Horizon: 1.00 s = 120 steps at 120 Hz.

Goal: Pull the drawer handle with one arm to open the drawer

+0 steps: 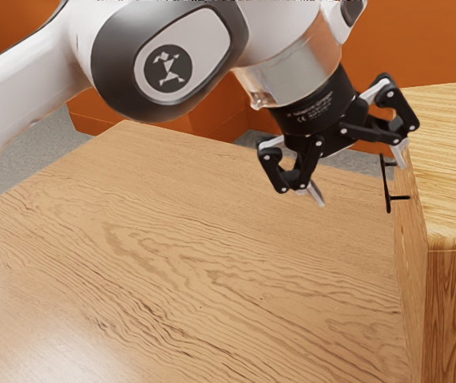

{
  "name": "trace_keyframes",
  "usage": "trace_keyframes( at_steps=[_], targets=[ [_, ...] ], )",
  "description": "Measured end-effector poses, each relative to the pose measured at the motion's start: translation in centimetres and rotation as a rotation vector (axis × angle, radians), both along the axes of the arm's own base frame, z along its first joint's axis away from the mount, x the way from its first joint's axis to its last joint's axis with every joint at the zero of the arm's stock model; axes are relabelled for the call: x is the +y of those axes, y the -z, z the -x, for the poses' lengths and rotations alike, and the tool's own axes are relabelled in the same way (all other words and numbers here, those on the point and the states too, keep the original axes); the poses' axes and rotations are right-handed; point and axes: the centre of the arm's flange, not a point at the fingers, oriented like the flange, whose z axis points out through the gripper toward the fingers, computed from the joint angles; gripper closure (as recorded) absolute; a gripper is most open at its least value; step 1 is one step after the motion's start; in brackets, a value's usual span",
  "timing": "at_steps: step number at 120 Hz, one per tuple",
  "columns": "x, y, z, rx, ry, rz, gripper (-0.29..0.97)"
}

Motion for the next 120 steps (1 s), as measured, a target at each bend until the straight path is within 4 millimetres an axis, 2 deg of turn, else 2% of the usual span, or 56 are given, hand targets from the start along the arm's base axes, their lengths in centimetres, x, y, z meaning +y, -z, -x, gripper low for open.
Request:
trace_keyframes(
  at_steps=[11, 26, 63, 94, 120],
  targets=[
    [-1.1, 0.2, 1.3, 0.008, 0.022, -0.003, 0.00],
    [-1.1, 0.7, 1.8, 0.021, 0.022, -0.008, 0.00],
    [1.0, 1.8, -0.2, 0.040, -0.032, -0.013, 0.00],
    [0.0, 3.9, -1.5, 0.070, -0.031, -0.026, 0.00],
    [0.3, 4.3, -1.8, 0.075, -0.039, -0.029, 0.00]
  ],
)
